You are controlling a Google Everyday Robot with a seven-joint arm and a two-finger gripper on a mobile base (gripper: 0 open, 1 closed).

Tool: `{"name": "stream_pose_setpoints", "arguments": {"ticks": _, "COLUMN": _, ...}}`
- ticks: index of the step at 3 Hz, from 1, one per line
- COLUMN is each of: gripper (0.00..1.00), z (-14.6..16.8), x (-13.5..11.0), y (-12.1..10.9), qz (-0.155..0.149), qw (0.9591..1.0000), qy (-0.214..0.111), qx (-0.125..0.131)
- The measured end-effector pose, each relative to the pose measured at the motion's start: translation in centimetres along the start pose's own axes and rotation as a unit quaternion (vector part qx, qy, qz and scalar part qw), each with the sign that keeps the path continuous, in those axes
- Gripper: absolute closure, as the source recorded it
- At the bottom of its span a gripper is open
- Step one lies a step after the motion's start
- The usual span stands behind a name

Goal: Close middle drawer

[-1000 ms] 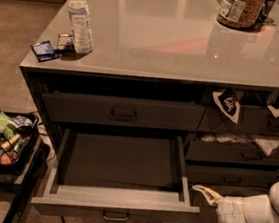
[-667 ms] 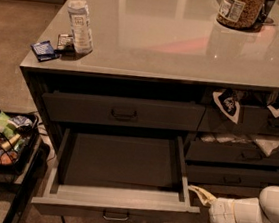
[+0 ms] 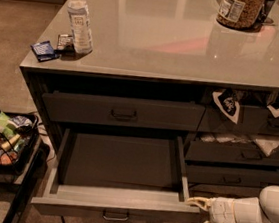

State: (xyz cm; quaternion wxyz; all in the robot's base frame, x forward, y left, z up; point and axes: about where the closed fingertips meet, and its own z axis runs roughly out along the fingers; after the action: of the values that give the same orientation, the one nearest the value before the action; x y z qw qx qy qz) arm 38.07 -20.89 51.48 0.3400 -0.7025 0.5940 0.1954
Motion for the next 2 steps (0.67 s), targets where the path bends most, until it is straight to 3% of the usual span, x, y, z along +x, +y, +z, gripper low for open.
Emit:
{"name": "stream_pose_setpoints", "arguments": {"ticks": 1, "gripper": 0.65, "z": 0.0, "x": 0.0, "y": 0.0, "qz": 0.0, "qw": 1.0, "qy": 0.0, "qx": 0.0}}
{"name": "stream_pose_setpoints", "arguments": {"ticks": 2, "gripper": 0.88, "z": 1.7, "x": 1.7, "y": 0.2, "qz": 0.001, "qw": 1.0, "qy": 0.009, "qx": 0.002}}
